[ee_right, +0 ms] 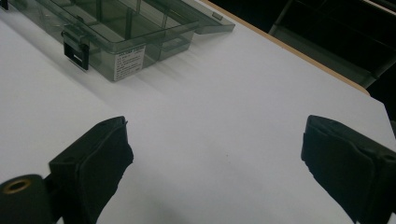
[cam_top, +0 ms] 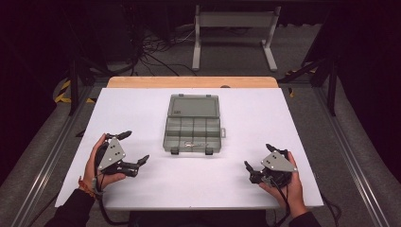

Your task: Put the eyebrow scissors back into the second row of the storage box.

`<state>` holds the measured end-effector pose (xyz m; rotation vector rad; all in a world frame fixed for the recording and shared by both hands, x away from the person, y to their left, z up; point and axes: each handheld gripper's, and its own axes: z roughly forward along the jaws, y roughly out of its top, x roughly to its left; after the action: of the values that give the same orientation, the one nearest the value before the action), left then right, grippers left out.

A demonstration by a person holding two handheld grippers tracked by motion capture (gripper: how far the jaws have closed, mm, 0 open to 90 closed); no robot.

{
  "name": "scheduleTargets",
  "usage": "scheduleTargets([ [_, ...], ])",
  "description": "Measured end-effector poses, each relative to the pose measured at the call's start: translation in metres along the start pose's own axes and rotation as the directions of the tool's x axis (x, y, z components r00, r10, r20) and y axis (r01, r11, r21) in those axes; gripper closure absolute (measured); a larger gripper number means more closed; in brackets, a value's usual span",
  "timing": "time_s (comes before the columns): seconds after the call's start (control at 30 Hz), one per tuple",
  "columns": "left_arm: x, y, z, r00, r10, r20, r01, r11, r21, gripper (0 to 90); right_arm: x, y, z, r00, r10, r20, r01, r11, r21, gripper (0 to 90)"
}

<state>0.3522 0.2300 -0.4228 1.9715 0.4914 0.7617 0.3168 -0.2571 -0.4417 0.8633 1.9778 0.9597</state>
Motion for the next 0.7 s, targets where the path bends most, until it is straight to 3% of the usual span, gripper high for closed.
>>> scheduleTargets([
  [0.2, -0.002, -0.008, -0.005, 1.0000, -0.005, -0.005, 0.005, 0.9998, 0.021, 4.6, 0.000, 0.000, -0.001, 1.0000, -0.004, -0.001, 0.004, 1.000, -0.002, 8.3],
  [0.47, -0.004, -0.023, -0.010, 0.9986, -0.049, -0.018, 0.050, 0.9981, 0.036, 5.0, 0.000, 0.000, -0.003, 1.0000, -0.008, 0.001, 0.008, 1.000, -0.006, 8.3],
  [0.6, -0.006, -0.028, -0.012, 0.9989, -0.042, -0.024, 0.043, 0.9981, 0.044, 5.0, 0.000, -0.001, -0.004, 1.0000, -0.006, 0.006, 0.006, 1.000, -0.007, 8.3],
  [0.7, -0.007, -0.034, -0.015, 0.9969, -0.078, -0.011, 0.079, 0.9960, 0.042, 5.1, 0.001, -0.002, -0.006, 1.0000, -0.007, 0.004, 0.007, 1.000, -0.007, 8.3],
])
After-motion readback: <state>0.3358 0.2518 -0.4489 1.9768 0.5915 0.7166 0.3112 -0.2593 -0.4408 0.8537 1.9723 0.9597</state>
